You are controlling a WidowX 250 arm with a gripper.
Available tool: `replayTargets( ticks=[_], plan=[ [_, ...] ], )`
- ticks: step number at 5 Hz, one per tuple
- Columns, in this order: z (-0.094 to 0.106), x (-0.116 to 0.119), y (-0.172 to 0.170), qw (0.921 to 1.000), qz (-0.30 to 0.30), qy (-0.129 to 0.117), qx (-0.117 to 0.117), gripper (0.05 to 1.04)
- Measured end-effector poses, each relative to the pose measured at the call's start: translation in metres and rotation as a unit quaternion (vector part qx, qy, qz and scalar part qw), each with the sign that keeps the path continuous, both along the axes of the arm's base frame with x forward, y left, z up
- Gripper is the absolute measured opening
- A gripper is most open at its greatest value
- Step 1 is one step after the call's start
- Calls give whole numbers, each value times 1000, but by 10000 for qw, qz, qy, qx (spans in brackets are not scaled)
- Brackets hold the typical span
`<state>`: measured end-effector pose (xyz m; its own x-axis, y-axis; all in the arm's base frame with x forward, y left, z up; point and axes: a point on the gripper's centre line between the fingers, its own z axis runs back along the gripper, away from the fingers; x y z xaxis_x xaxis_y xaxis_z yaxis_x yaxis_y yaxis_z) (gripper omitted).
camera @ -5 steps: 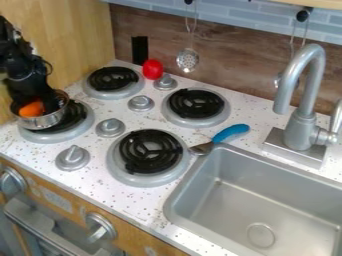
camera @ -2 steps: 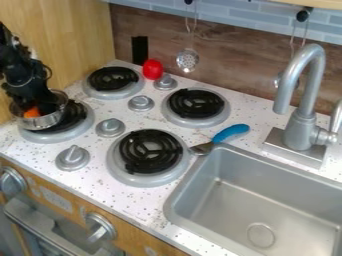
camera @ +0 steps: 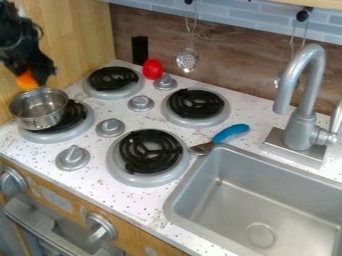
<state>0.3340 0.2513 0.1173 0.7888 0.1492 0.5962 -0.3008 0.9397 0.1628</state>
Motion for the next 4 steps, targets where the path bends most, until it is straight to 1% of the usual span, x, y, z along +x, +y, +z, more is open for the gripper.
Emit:
replayTargets(
  ticks=[1,2,3,4],
  plan=[
    [32,1,-23,9993,-146,-309,126,499],
    [35,13,-51,9972,-501,-556,-12,499],
    [12,42,-97,9916,-1149,-511,-298,499],
    [-11,63,-131,9851,-1633,-339,-419,499]
  ],
)
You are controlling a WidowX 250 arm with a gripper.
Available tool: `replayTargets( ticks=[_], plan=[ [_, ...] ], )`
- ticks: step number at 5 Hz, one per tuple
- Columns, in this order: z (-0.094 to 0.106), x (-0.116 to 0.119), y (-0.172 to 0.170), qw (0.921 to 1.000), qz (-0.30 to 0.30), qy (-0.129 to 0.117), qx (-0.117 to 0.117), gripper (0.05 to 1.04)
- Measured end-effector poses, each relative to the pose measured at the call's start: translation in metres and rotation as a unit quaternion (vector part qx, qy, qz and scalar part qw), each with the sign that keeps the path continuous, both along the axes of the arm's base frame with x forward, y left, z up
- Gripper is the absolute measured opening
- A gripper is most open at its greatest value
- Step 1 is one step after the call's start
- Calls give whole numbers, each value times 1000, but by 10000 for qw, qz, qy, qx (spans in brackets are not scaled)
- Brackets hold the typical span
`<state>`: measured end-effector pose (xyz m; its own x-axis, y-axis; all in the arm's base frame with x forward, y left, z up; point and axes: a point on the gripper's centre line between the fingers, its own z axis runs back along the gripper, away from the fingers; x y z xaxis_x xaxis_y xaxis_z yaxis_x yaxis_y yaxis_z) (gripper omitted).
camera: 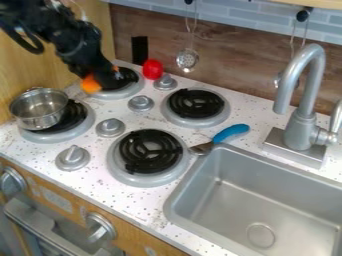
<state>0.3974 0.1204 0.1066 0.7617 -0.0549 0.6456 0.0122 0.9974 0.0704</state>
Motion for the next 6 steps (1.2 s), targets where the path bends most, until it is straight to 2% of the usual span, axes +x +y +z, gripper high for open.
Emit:
replayTargets(
  ticks=[1,2,3,4,5,6],
  plan=[
    [-25,22,-32,9986,-460,214,-114,499],
    [-38,31,-45,9970,-657,359,-180,499],
    [-52,38,-50,9949,-882,468,-107,499],
    [-59,37,-48,9944,-872,589,-60,499],
    [-67,39,-47,9937,-881,681,-105,539],
    [-71,41,-43,9939,-762,791,-110,786]
  ],
)
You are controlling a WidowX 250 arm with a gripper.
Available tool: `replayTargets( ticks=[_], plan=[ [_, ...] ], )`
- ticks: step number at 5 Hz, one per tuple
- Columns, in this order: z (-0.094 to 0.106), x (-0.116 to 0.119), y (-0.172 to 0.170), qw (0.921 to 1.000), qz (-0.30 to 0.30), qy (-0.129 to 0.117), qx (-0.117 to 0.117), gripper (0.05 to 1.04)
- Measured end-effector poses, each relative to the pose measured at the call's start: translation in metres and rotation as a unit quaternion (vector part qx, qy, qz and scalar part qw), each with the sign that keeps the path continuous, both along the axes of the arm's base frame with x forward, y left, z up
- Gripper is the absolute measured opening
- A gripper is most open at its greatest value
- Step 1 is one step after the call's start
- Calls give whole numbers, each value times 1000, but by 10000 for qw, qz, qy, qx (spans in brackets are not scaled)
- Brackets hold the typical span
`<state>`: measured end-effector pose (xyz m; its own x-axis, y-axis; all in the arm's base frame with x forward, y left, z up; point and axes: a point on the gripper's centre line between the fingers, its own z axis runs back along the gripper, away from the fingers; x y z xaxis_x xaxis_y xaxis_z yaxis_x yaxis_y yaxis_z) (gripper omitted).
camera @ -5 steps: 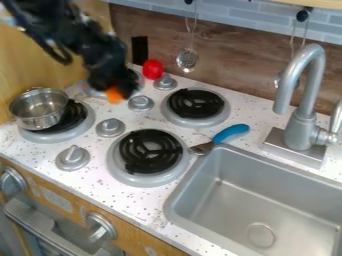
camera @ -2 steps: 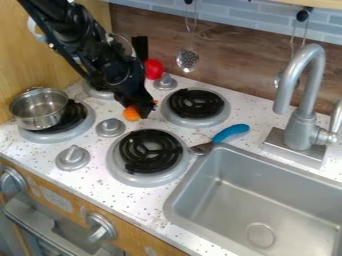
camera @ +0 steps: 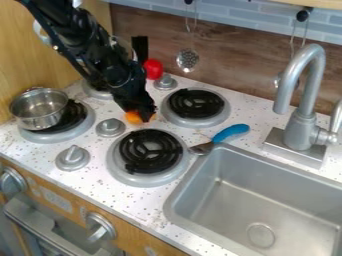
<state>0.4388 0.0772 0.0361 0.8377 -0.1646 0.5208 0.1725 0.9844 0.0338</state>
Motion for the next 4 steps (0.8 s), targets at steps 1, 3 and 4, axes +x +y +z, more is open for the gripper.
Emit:
replayTargets(
  ticks=[1,3,4],
  plan=[
    [-2,-1,2,10000,4,58,62,1006],
    [12,-9,8,9997,20,18,262,1005],
    [71,-24,17,9961,27,-632,619,1005]
  ],
)
